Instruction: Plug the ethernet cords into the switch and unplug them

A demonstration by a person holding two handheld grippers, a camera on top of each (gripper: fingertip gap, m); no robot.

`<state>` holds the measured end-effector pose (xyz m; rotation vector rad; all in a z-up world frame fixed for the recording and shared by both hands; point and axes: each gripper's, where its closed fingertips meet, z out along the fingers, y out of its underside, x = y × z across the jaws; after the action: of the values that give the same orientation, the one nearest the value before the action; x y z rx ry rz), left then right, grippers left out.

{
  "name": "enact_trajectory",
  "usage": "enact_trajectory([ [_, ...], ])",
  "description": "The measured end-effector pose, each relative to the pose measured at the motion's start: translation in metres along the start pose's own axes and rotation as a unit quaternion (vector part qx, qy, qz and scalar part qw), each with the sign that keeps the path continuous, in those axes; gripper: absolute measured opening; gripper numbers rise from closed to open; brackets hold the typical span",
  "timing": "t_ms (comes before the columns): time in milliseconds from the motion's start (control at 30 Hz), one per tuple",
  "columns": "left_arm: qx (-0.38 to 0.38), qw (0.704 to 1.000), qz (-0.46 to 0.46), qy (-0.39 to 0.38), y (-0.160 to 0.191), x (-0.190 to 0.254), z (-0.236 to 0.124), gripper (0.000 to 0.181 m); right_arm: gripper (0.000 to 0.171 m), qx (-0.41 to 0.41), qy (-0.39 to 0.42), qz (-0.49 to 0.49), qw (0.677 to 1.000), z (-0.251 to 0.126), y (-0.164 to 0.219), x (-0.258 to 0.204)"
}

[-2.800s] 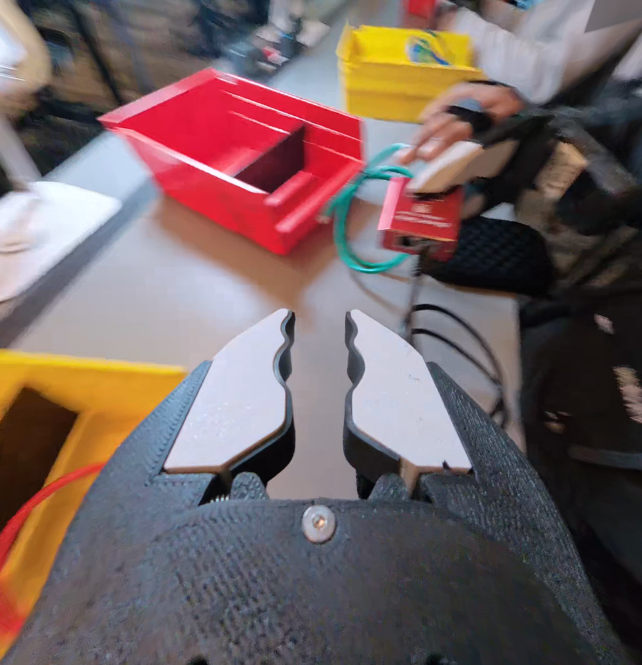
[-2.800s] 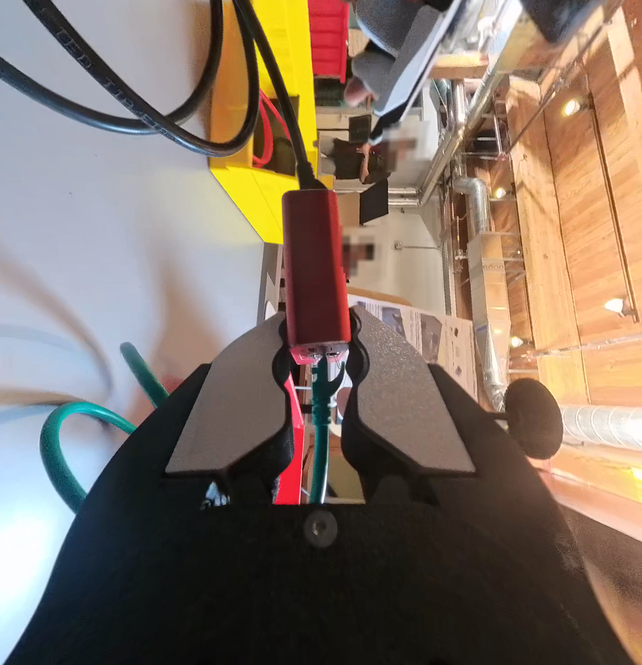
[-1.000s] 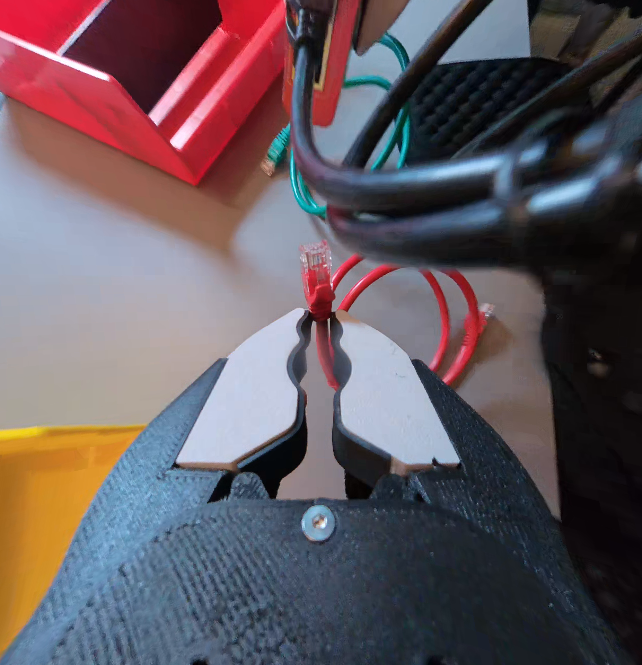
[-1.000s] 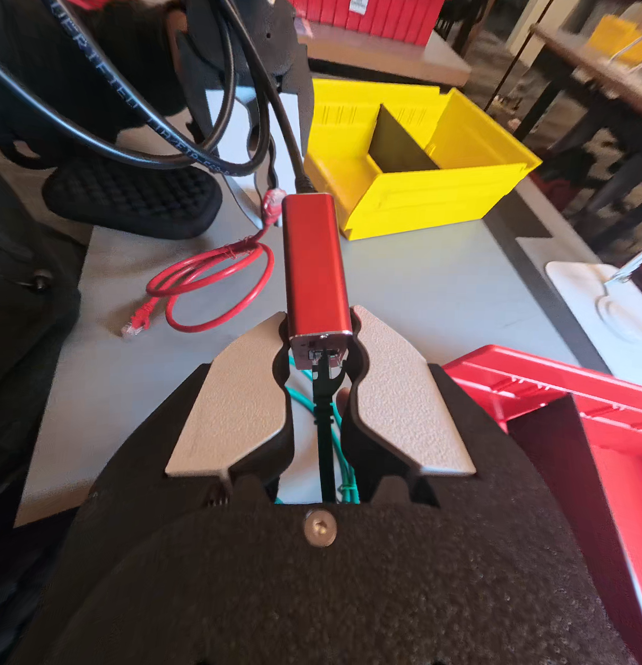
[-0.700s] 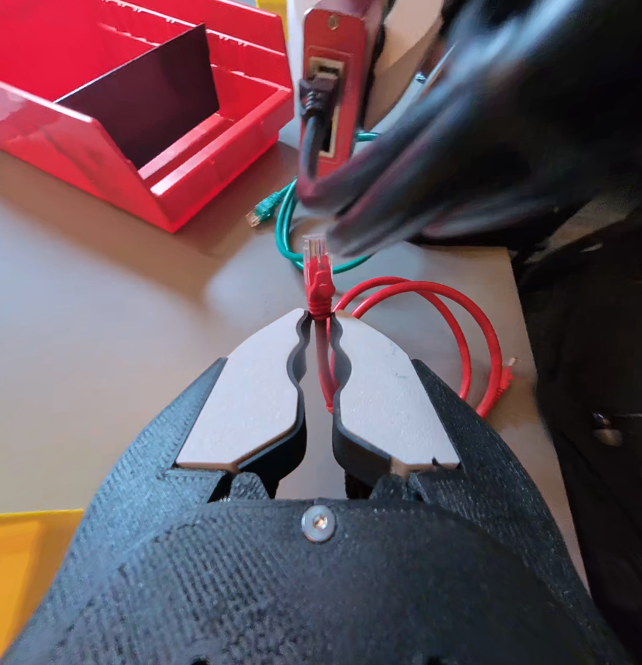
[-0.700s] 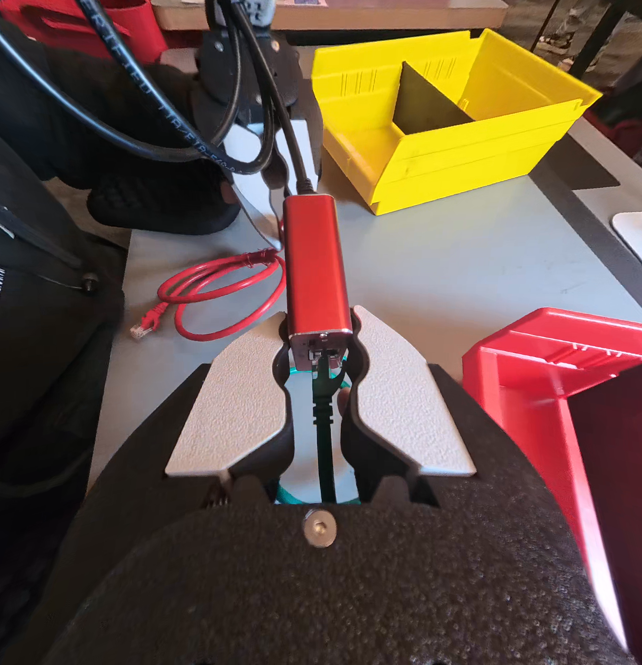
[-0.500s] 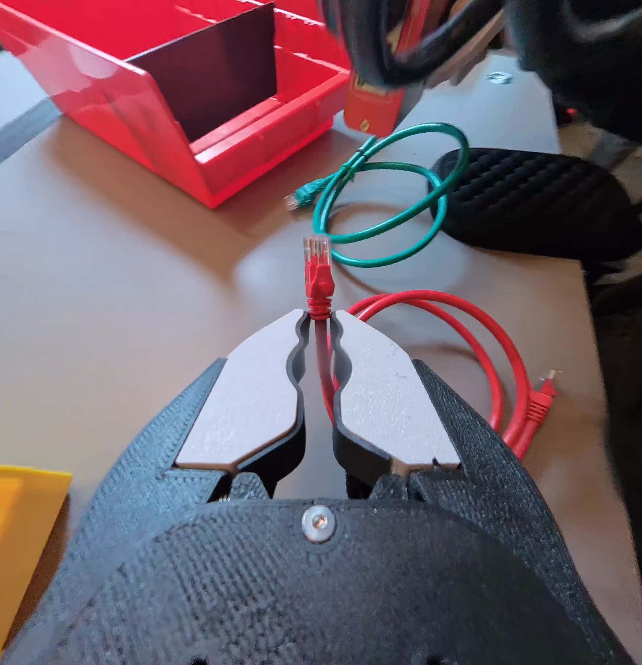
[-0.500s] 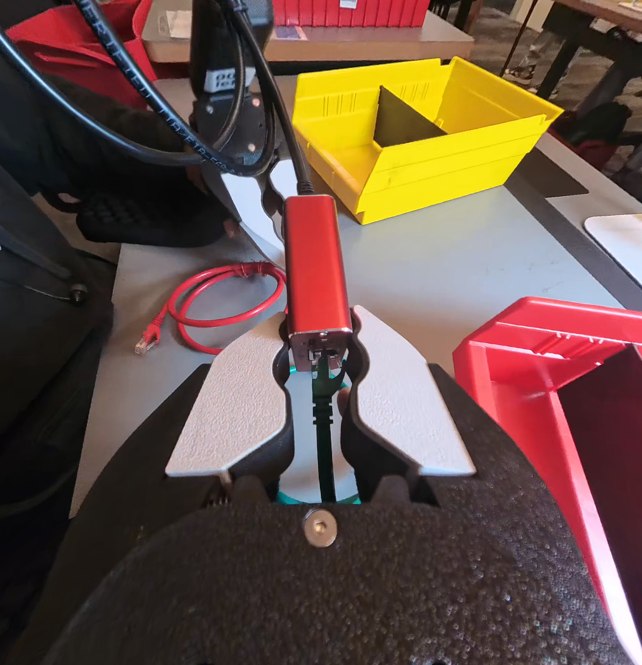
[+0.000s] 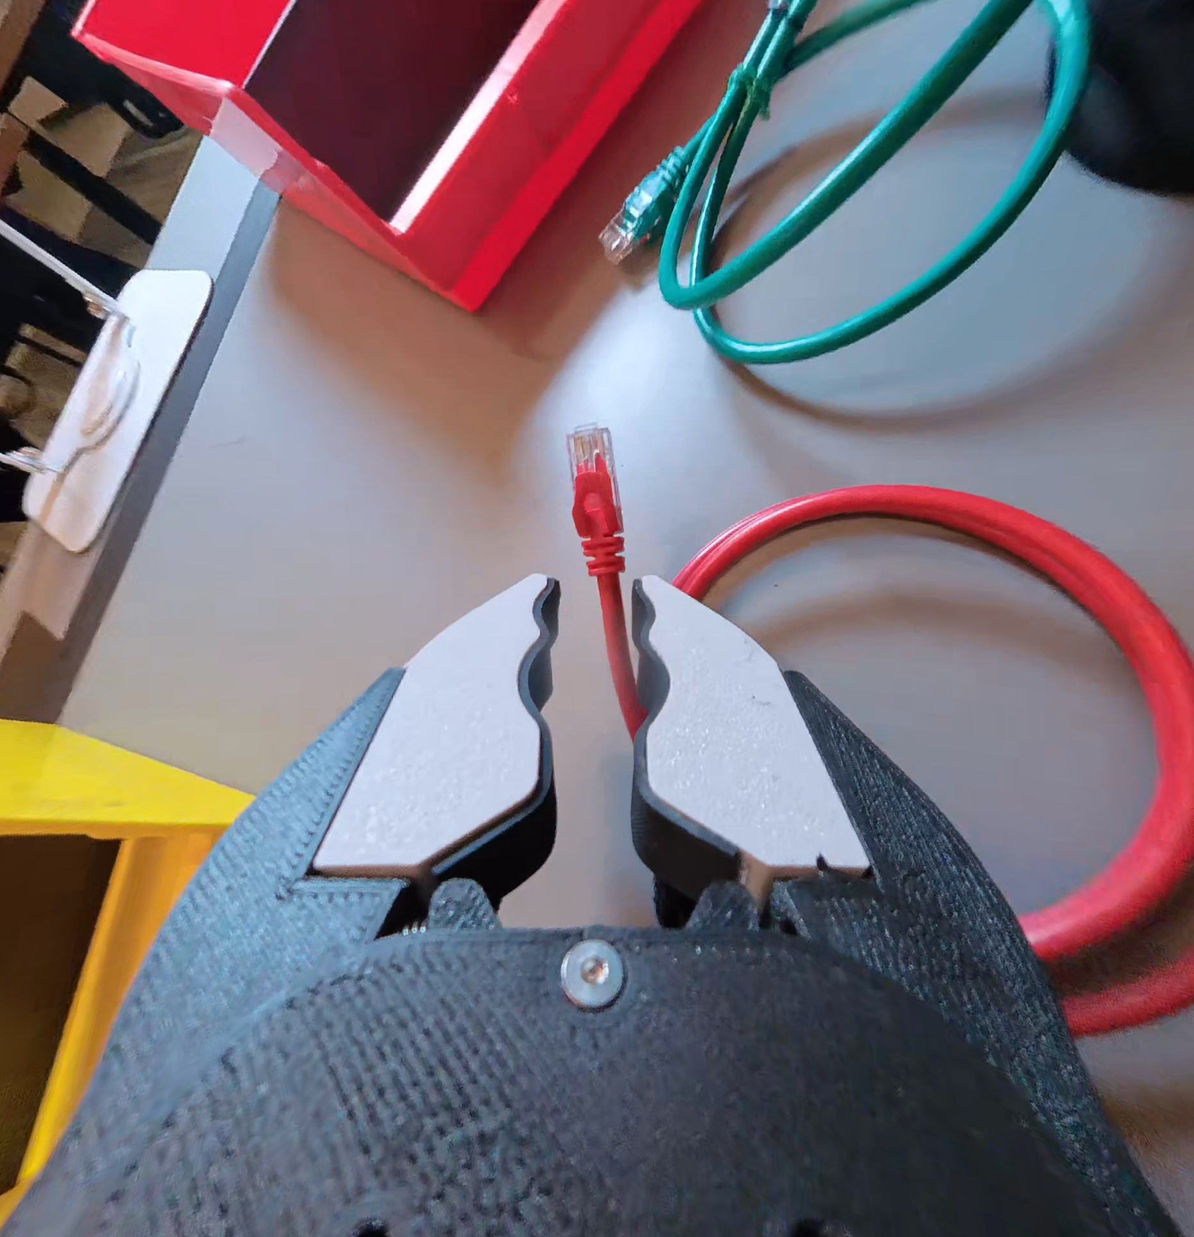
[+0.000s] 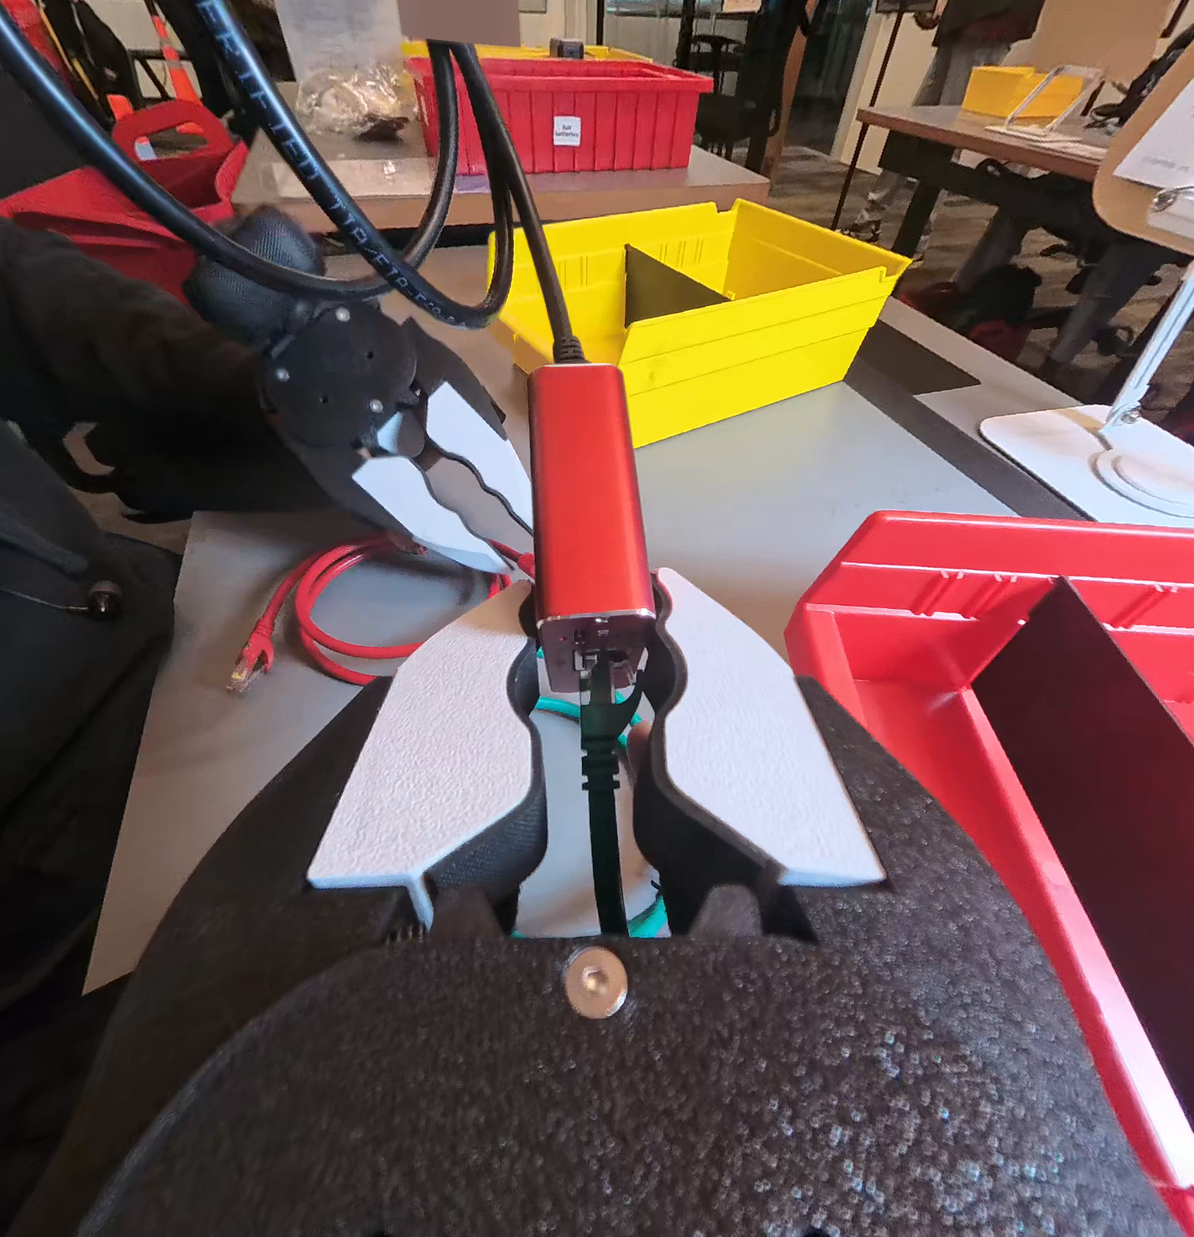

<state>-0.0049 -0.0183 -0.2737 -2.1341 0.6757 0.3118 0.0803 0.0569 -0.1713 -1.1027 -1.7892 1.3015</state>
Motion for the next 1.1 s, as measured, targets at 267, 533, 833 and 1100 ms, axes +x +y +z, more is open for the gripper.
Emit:
enact_trajectory([
  [267, -0.041, 0.994, 0.084, -0.060, 0.001, -0.004, 0.012, 0.012, 0.027, 0.027, 0.011, 0.005, 1.000, -0.007, 0.001, 0.006],
  [533, -0.095, 0.995, 0.011, -0.001, 0.020, -0.010, 0.025, 0.010, 0.027, 0.045, 0.014, 0.003, 0.999, -0.011, -0.002, 0.006],
  [833, -0.011, 0.968, -0.162, 0.192, 0.008, 0.000, -0.006, 0.008, 0.027, 0.035, 0.020, -0.003, 0.999, -0.014, 0.001, 0.007],
  [1100, 0.104, 0.838, -0.295, 0.447, -0.029, 0.005, -0.084, 0.008, 0.027, -0.008, -0.025, -0.157, 0.987, -0.006, 0.004, -0.010],
])
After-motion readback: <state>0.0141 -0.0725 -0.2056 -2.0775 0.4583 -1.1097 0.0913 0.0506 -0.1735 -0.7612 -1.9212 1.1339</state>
